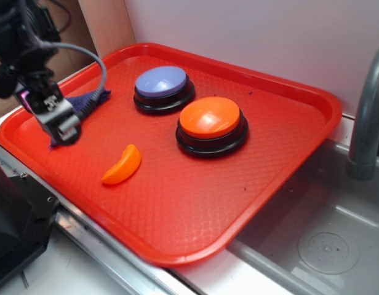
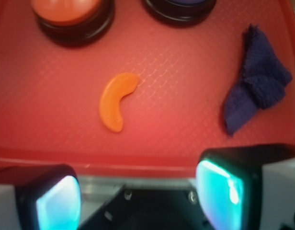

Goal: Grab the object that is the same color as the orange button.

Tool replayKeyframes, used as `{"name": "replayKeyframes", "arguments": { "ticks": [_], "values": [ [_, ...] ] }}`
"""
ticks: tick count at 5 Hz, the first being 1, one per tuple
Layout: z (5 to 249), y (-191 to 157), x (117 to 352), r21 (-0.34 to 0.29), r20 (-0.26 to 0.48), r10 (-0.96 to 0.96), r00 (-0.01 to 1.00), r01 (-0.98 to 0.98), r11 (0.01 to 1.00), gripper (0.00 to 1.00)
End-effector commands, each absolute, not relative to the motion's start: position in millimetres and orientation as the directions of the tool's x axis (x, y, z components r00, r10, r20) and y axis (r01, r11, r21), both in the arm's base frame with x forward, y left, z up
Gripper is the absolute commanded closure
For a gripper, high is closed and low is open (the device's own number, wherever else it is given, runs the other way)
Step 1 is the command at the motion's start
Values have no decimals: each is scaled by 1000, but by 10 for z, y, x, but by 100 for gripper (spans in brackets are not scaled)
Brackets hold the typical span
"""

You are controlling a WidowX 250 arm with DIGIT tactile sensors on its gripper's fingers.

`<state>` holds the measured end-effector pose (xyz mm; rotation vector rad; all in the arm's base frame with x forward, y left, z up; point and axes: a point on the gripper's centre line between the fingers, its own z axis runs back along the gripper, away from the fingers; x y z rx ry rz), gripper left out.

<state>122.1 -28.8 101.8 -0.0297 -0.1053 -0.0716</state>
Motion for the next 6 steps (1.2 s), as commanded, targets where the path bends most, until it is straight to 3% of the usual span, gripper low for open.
{"name": "replayKeyframes", "arguments": {
  "ticks": [1, 3, 6],
  "values": [
    [540, -388, 1451, 11, 132, -21, 991, 20, 1000, 0],
    [262, -375, 1447, 30, 116, 12, 993, -15, 999, 0],
    [49, -348, 1516, -45, 155, 5, 988, 2, 999, 0]
  ]
}}
